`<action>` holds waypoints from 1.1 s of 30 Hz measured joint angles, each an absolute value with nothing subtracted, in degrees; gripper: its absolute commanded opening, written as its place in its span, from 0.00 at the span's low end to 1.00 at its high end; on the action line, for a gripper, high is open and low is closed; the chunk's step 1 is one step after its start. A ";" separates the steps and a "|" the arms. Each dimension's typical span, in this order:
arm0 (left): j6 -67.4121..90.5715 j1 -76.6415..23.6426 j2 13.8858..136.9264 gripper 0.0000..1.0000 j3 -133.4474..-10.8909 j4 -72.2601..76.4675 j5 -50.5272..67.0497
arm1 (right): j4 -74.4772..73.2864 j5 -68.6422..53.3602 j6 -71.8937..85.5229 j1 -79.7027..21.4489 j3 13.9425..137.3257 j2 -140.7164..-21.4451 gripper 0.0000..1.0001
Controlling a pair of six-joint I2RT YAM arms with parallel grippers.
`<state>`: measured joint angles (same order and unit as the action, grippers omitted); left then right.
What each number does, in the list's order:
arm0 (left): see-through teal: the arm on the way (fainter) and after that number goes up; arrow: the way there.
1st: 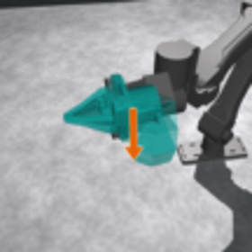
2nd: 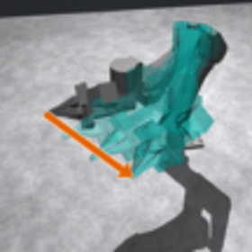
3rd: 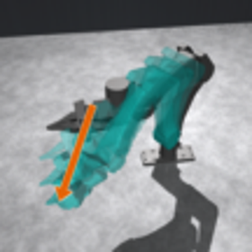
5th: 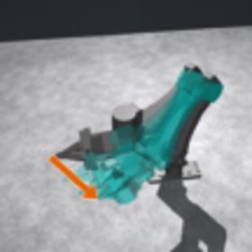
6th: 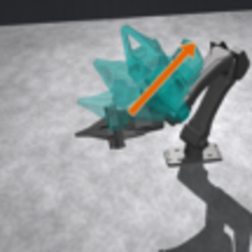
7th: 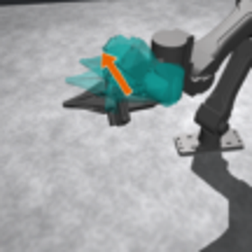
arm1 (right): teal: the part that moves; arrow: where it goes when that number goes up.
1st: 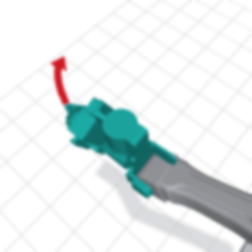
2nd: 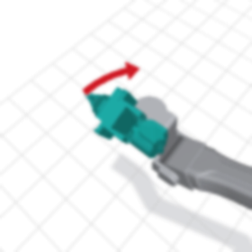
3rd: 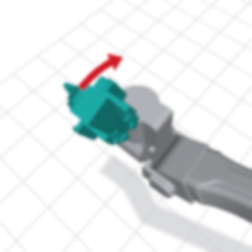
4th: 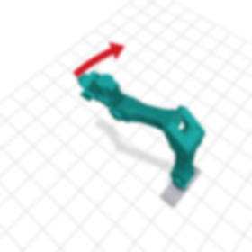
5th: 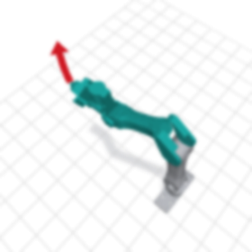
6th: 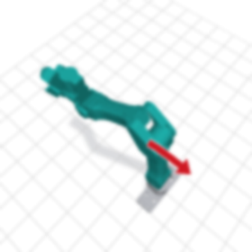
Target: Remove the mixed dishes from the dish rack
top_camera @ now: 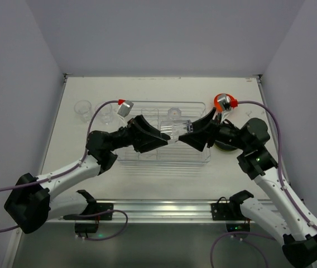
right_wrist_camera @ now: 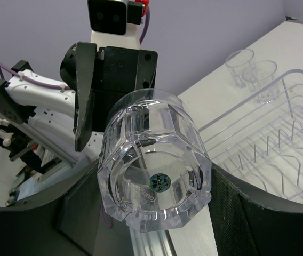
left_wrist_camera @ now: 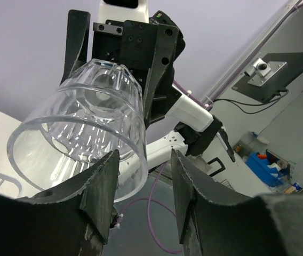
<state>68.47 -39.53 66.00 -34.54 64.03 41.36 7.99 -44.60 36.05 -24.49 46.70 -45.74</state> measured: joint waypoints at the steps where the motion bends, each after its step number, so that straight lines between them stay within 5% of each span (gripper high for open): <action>1: 68.47 -39.53 66.19 0.45 -34.65 64.05 41.25 | 8.01 -44.62 36.03 -24.58 46.65 -45.74 0.25; 3: 68.47 -39.53 66.54 0.43 -34.79 64.10 41.10 | 8.03 -44.62 36.01 -24.88 46.59 -45.74 0.25; 8: 68.71 -39.57 67.33 0.05 -35.16 64.38 40.91 | 6.98 -44.07 34.59 -26.15 46.59 -45.71 0.25; 12: 68.99 -39.57 67.33 0.00 -35.18 64.60 40.66 | 6.74 -43.29 32.49 -26.28 46.59 -45.39 0.30; 15: 68.58 -39.57 67.16 0.00 -35.18 64.03 40.27 | 6.42 -42.78 31.88 -26.37 46.59 -45.01 0.70; 16: 68.25 -39.64 67.00 0.00 -35.18 63.46 40.14 | 6.17 -42.57 31.77 -26.37 46.57 -44.91 0.98; 25: 53.30 -40.12 60.88 0.00 -39.59 37.69 35.33 | 0.82 -34.92 29.78 -26.61 46.52 -44.47 0.99; 33: 36.84 -40.03 56.47 0.00 -49.84 7.20 18.94 | -6.90 -28.88 26.33 -26.68 47.18 -43.88 0.99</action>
